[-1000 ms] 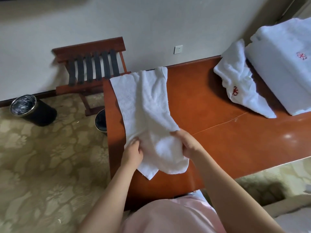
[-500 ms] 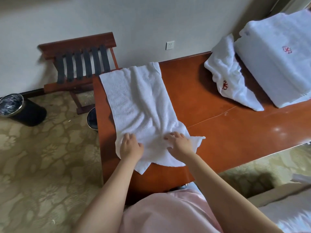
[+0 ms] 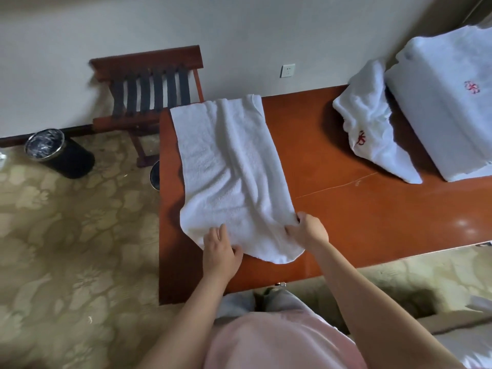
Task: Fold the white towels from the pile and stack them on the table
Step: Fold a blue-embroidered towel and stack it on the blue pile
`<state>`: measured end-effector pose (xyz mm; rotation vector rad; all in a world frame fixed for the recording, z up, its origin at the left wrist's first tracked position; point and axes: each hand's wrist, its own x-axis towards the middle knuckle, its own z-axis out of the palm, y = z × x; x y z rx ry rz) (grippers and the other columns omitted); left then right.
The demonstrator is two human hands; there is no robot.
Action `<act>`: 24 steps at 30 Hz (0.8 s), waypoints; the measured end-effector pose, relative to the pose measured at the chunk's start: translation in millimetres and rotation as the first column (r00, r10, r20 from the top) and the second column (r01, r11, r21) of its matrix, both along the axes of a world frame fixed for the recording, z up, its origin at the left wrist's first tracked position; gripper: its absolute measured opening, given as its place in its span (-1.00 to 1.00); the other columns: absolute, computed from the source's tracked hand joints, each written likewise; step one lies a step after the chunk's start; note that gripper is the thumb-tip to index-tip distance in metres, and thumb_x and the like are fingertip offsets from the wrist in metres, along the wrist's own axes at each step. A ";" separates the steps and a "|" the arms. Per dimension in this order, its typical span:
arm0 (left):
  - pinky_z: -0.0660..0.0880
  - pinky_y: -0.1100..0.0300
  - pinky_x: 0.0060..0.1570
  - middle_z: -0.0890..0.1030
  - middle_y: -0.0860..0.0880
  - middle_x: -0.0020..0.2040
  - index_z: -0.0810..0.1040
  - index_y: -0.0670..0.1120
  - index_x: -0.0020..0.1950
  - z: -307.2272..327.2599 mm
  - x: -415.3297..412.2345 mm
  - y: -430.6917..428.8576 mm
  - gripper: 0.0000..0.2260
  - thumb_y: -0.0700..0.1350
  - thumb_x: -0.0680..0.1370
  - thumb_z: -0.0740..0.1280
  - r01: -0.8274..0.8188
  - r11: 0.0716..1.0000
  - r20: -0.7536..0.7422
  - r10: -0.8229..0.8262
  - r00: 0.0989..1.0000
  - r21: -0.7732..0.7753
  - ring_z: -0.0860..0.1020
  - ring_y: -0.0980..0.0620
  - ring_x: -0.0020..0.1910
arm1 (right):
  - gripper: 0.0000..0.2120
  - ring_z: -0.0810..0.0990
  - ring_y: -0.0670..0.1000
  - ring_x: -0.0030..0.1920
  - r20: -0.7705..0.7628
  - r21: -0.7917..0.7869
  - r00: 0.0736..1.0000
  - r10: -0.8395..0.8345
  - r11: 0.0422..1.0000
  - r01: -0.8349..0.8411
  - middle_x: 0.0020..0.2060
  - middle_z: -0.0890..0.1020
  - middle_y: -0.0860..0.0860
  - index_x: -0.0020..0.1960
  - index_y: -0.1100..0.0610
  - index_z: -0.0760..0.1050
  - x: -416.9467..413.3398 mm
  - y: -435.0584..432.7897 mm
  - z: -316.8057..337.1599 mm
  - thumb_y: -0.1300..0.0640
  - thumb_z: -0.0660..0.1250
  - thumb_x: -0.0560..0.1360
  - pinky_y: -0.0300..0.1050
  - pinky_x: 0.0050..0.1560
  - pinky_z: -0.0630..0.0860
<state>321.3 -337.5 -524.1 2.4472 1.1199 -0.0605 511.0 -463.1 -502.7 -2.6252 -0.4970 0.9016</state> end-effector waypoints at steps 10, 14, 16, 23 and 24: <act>0.40 0.07 0.26 0.27 -0.24 0.38 0.44 -0.23 0.24 -10.8 -12.9 -40.8 -0.67 -0.19 0.50 0.34 -0.136 0.991 0.026 0.136 0.990 0.005 0.27 -0.19 0.37 | -0.64 0.40 0.13 0.19 0.499 -0.052 0.862 0.088 0.996 -0.072 0.22 0.43 0.09 0.30 0.08 0.36 2.5 -77.6 5.5 0.13 0.26 0.52 0.02 0.09 0.42; 0.42 0.09 0.18 0.37 -0.18 0.28 0.39 -0.20 0.32 -6.5 -17.6 -34.4 -0.61 -0.18 0.51 0.29 -0.157 0.985 -0.060 0.161 0.985 0.070 0.32 -0.15 0.28 | -0.51 0.34 0.09 0.35 0.287 0.105 0.863 0.415 0.882 -0.459 0.36 0.38 0.05 0.40 0.09 0.33 -25.8 -54.4 2.9 -0.02 0.29 0.52 0.02 0.27 0.39; 0.42 0.09 0.15 0.40 -0.12 0.27 0.34 -0.13 0.38 -4.6 -21.0 -26.7 -0.58 -0.15 0.52 0.26 -0.110 0.989 -0.153 0.124 0.980 0.100 0.33 -0.11 0.27 | -0.37 0.17 0.10 0.46 0.151 0.004 0.801 0.579 0.810 -0.586 0.47 0.22 0.04 0.47 0.07 0.25 -40.7 -41.2 -3.8 -0.17 0.29 0.49 0.05 0.39 0.25; 0.35 0.07 0.11 0.51 0.02 0.17 0.48 0.06 0.19 5.3 -61.1 -13.9 -0.66 -0.26 0.51 0.17 0.069 0.988 -0.434 -0.003 0.901 0.138 0.41 -0.04 0.19 | -0.18 -0.12 0.13 0.52 0.221 -0.217 0.641 0.735 0.677 -0.703 0.53 -0.05 0.02 0.52 0.00 0.06 -46.9 -57.4 -25.8 -0.26 0.35 0.41 0.19 0.48 0.00; 0.34 0.06 0.13 0.51 0.03 0.13 0.49 0.06 0.12 6.8 -72.1 -12.3 -0.70 -0.26 0.51 0.16 0.051 0.984 -0.465 0.034 0.885 0.169 0.40 -0.03 0.16 | -0.17 -0.13 0.12 0.53 0.220 -0.215 0.631 0.744 0.668 -0.712 0.53 -0.06 0.02 0.53 -0.02 0.03 -45.1 -59.3 -26.5 -0.24 0.35 0.42 0.19 0.49 -0.01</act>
